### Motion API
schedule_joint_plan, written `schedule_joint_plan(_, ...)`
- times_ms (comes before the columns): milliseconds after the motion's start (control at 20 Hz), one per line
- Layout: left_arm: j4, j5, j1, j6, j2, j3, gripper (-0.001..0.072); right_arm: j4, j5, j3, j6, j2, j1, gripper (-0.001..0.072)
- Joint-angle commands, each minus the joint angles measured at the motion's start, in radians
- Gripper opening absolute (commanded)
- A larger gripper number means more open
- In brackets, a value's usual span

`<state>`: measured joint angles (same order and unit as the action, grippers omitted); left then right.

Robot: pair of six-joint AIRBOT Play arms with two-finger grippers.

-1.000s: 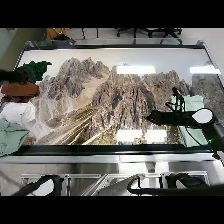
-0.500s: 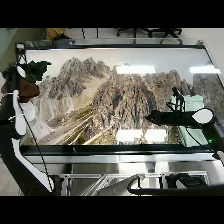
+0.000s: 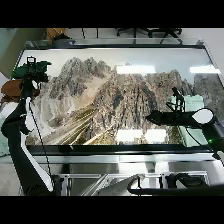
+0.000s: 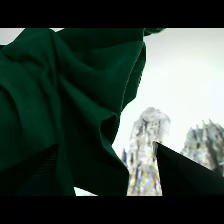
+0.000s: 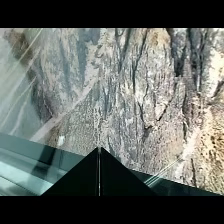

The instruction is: Fold the shirts.

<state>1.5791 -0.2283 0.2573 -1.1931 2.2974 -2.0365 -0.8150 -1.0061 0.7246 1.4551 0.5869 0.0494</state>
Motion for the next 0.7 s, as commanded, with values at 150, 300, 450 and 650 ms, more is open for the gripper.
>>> schedule_joint_plan(150, 0.000, -0.013, 0.043, 0.025, 0.017, 0.011, 0.0361, 0.000, 0.000, 0.000, 0.000, -0.001, 0.001, 0.0020)
schedule_joint_plan(300, 0.000, -0.055, 0.047, 0.025, 0.019, 0.010, 0.0356, 0.000, 0.000, 0.000, 0.000, -0.001, 0.001, 0.0020)
schedule_joint_plan(450, 0.000, -0.148, 0.036, 0.026, 0.011, 0.010, 0.0014, 0.000, 0.000, 0.000, 0.000, -0.001, 0.001, 0.0020)
schedule_joint_plan(650, -0.001, -0.176, -0.005, 0.024, -0.101, 0.010, 0.0013, 0.000, 0.000, 0.000, 0.000, -0.001, 0.001, 0.0019)
